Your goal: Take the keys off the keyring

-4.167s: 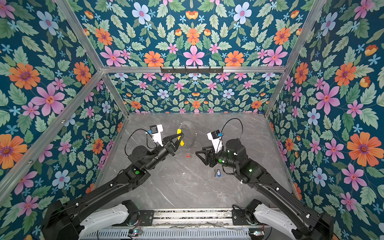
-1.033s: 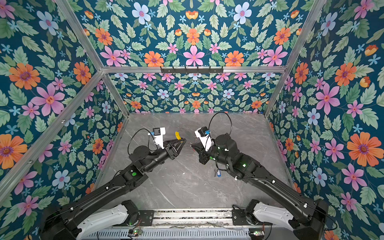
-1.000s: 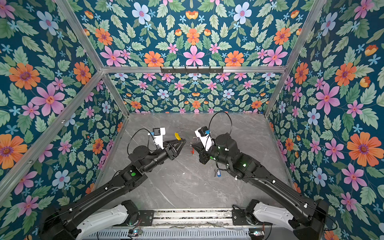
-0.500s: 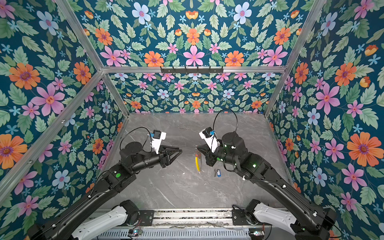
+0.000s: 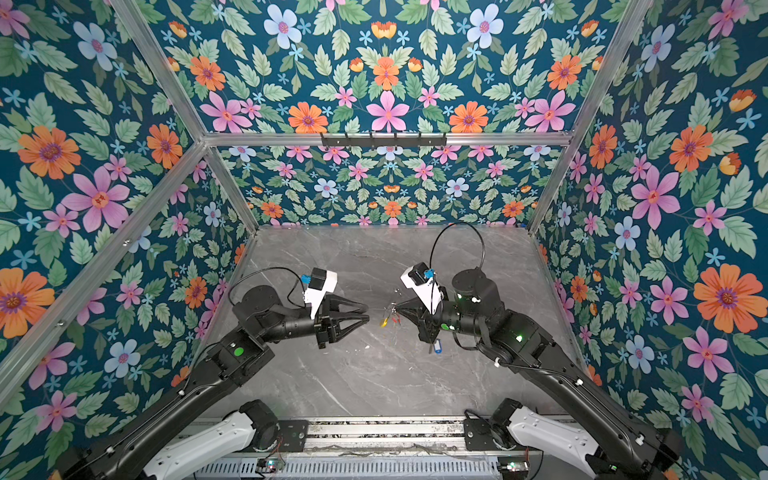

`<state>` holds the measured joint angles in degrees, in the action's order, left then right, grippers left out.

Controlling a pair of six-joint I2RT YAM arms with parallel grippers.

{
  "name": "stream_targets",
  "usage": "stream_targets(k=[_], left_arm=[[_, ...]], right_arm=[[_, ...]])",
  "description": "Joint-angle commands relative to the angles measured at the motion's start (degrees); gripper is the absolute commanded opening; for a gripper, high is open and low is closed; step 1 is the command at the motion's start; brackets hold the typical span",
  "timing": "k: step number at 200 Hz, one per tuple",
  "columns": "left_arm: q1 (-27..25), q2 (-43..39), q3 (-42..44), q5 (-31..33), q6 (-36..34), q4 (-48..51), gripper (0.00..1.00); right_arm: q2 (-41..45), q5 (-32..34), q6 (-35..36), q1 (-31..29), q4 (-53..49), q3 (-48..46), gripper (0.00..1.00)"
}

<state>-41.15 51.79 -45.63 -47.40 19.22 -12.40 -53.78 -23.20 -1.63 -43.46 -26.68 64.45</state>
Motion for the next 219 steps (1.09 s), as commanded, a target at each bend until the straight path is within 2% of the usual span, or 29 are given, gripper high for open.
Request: stream_targets(k=[1,48,66,93,141,177,190,219], left_arm=[[0.1,3.9,-0.3,-6.9,0.8,-14.0,0.33],[0.1,11.8,0.6,-16.3,14.9,-37.5,0.27],[0.1,13.6,0.5,-17.3,17.0,-39.6,0.21],[0.1,15.2,0.5,-18.0,19.2,-41.3,0.23],[0.1,16.1,0.1,-18.2,19.7,-40.3,0.17],[0.1,15.7,0.1,-16.7,17.4,-37.1,0.23],[0.2,14.6,-0.1,-15.0,15.5,-34.3,0.25],[0.1,10.1,-1.2,-8.6,6.5,-23.3,0.25]], right_arm=[[0.9,-4.5,-1.5,0.0,1.5,-0.2,0.00],[1.7,-5.5,-3.6,0.0,3.1,-1.2,0.00],[1.4,-5.1,-4.2,0.0,3.8,-1.2,0.00],[1.2,-4.0,-4.7,0.0,4.5,-1.2,0.00],[1.0,-2.8,-5.6,0.0,5.4,-1.1,0.00],[1.1,-2.5,-5.9,0.0,5.9,-0.7,0.00],[1.1,-2.6,-5.6,0.0,5.4,-0.4,0.00],[1.3,-3.6,-5.5,0.0,4.6,-0.4,0.00]])
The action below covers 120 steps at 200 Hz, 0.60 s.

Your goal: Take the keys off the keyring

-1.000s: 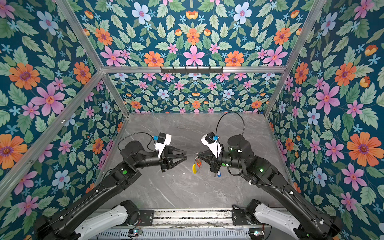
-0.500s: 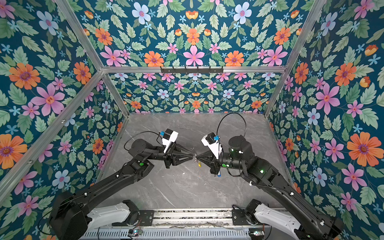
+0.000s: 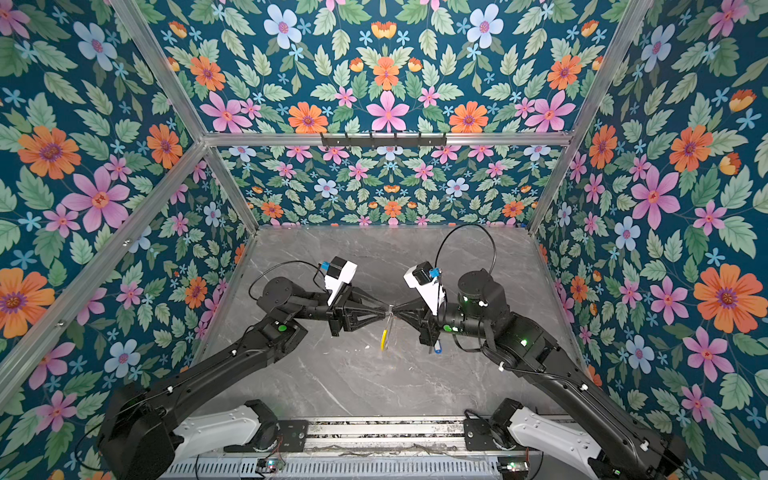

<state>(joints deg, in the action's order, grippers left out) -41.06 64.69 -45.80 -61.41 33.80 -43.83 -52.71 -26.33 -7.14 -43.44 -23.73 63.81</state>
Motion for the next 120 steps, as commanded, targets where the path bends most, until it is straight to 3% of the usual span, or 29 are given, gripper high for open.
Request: stream_targets(k=[1,24,68,120], left_arm=[[0.0,-2.9,-1.0,5.5,-8.3,8.5,0.25],[0.1,-4.1,-1.7,6.9,-11.3,12.4,0.25],[0.0,-1.6,-2.5,4.4,-9.8,11.1,0.28],[0.0,-0.8,-2.4,2.1,-8.0,8.9,0.19]], right_arm=[[0.3,-0.5,0.0,-0.1,1.7,0.3,0.00],[0.5,-1.1,0.0,-0.1,2.0,0.2,0.00],[-0.3,-1.9,-0.1,-0.1,3.2,1.0,0.00],[-0.9,-0.7,-0.5,-0.1,4.3,1.1,0.00]])
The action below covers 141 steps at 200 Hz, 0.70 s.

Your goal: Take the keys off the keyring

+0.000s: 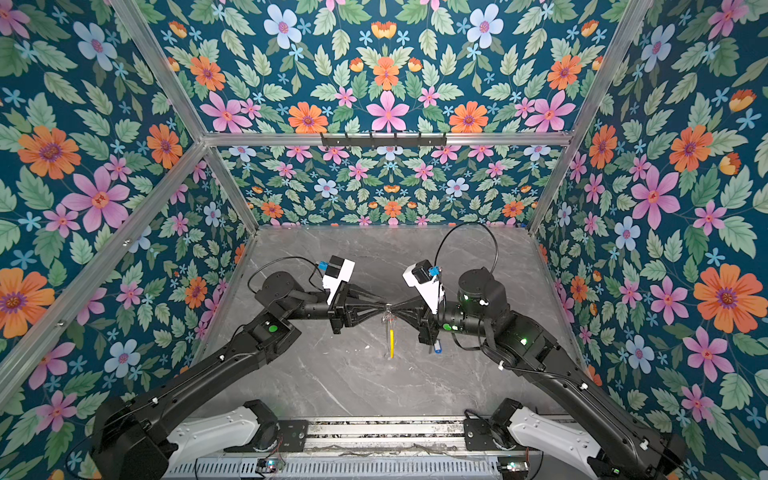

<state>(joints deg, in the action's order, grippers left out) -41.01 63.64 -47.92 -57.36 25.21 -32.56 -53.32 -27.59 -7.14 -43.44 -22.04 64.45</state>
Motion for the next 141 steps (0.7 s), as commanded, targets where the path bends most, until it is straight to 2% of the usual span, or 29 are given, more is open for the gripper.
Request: stream_targets(k=[1,37,71,85,111,141], left_arm=[[0.0,0.3,-0.3,-2.0,0.6,-2.4,0.19],[-0.1,0.7,0.1,-2.5,1.7,-4.2,0.18],[-0.1,0.5,0.3,-1.6,1.9,-4.8,0.08],[-0.2,0.3,0.4,-0.6,1.9,-4.9,0.00],[-0.4,-0.7,1.0,2.8,1.5,-4.4,0.00],[-0.9,-2.8,1.0,9.2,-0.7,-0.9,0.00]], right_arm=[[-0.4,0.6,-0.5,-0.1,2.6,0.4,0.00],[-1.0,0.8,-1.0,-0.1,3.3,0.4,0.00],[-1.4,0.8,-1.3,-0.1,3.3,0.3,0.00],[-1.4,0.9,-1.6,-0.1,3.7,0.1,0.00],[-1.1,1.9,-1.3,-0.1,4.0,-0.3,0.00],[2.6,6.8,-0.9,-0.1,6.8,-3.4,0.29]])
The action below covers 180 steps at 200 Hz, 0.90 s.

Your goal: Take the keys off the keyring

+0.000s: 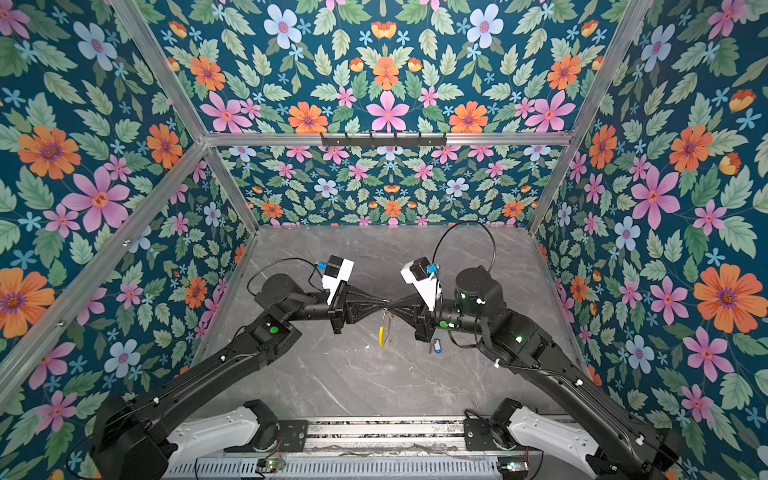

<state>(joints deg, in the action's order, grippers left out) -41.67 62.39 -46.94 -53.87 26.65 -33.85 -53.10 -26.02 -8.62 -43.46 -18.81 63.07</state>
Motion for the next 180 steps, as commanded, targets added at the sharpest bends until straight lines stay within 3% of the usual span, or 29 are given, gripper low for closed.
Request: stream_targets(k=[1,30,105,180], left_arm=[[-0.3,-1.7,0.0,6.0,-2.3,0.5,0.00],[-1.5,-3.8,-0.1,14.0,-4.5,4.2,0.00],[-5.7,-6.4,-1.4,32.3,-10.4,12.5,0.00],[-6.3,-6.8,0.0,33.7,-11.5,11.3,0.00]], right_arm=[[2.6,5.5,0.5,0.0,3.7,-2.2,0.30],[7.2,11.7,-0.8,0.0,8.4,-6.9,0.43],[8.8,14.5,-2.4,0.0,10.3,-10.8,0.51],[7.8,16.8,-3.6,0.0,10.4,-11.2,0.54]])
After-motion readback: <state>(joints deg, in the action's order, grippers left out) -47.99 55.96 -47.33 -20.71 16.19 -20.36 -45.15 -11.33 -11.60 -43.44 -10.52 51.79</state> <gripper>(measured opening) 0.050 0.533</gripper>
